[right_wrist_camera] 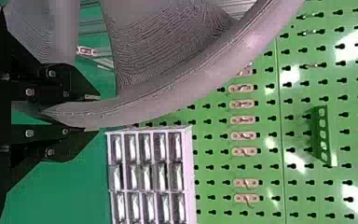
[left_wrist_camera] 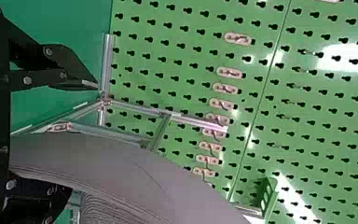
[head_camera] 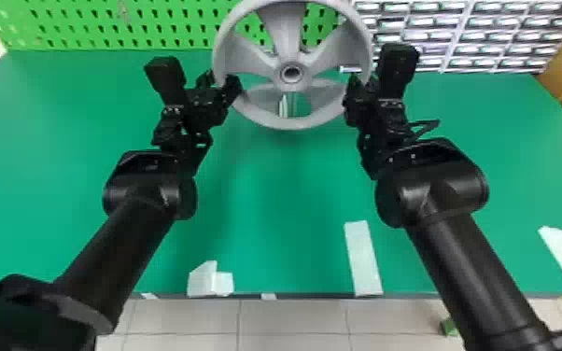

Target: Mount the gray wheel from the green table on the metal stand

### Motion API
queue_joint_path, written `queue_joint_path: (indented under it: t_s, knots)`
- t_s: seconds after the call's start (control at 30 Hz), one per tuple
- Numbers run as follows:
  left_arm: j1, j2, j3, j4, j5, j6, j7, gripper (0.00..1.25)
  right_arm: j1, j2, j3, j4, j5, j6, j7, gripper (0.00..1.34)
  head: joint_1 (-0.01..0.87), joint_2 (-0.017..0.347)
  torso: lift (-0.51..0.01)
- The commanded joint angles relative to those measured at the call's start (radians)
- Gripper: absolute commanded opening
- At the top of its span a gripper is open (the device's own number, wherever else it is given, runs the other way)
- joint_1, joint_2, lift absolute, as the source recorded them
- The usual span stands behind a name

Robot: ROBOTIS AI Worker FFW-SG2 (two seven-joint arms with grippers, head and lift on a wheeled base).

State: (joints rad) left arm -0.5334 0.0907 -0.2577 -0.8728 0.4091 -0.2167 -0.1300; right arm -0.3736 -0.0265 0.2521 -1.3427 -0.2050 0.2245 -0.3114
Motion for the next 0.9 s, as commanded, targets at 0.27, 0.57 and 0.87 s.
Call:
queue_joint_path:
  t_s: [0.27, 0.57, 0.87]
  knots:
    - [0.003, 0.0, 0.017, -0.031, -0.029, 0.033, 0.104, 0.48, -0.011, 0.002, -0.002, -0.007, 0.007, 0.045, -0.04, 0.18, 0.867, 0.052, -0.1]
    - [-0.004, 0.0, 0.023, -0.017, -0.036, 0.02, 0.113, 0.48, -0.022, 0.003, 0.003, 0.008, 0.012, 0.049, -0.04, 0.18, 0.867, 0.052, -0.1]
    - [-0.008, 0.0, 0.02, -0.005, -0.038, 0.007, 0.112, 0.48, -0.027, 0.002, 0.009, 0.019, 0.013, 0.041, -0.04, 0.18, 0.867, 0.052, -0.1]
